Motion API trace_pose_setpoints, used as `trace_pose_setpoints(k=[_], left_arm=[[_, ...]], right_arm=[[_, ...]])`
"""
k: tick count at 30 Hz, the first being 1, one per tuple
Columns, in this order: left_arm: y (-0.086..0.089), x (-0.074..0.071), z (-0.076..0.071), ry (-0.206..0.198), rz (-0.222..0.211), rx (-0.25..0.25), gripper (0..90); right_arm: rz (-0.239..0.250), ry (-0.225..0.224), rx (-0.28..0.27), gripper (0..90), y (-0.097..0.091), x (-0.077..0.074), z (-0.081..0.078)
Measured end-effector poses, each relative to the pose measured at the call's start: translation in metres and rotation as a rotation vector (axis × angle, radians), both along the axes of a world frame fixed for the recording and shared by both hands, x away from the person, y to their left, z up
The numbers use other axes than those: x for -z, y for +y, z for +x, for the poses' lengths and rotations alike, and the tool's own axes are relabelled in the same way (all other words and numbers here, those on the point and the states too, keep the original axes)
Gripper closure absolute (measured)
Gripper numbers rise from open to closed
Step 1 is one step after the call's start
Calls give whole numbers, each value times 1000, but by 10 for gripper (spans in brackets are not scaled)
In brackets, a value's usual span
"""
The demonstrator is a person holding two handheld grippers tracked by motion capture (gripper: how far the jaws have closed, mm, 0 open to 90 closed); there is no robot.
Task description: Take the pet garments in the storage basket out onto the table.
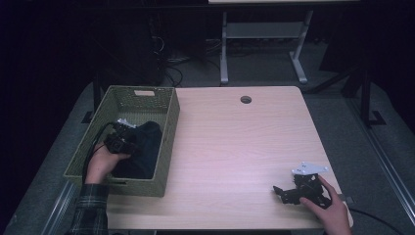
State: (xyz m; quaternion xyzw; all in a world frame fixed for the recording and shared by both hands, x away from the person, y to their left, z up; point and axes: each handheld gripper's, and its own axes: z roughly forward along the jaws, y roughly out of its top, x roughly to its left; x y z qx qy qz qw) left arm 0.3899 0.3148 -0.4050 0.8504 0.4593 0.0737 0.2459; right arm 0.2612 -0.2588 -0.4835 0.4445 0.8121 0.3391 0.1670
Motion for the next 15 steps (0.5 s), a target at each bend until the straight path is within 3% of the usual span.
trace_pose_setpoints(k=[4, 5, 9, 10, 11, 15], left_arm=[[6, -8, -1, -40, -44, -6, 712], [9, -13, -3, -68, -73, -15, 713], [13, -21, -6, -100, -114, -24, 718], [15, -27, -8, -126, -144, -33, 718], [15, -27, -8, -126, -144, -33, 719], [22, -42, -15, -196, -229, -53, 722]], right_arm=[[0, 0, 0, 0, 0, 0, 0], [0, 0, 1, 0, 0, 0, 0], [0, 0, 0, 0, 0, 0, 0], [0, 0, 0, 0, 0, 0, 0], [0, 0, 0, 0, 0, 0, 0], [-1, 0, 0, 0, 0, 0, 0]])
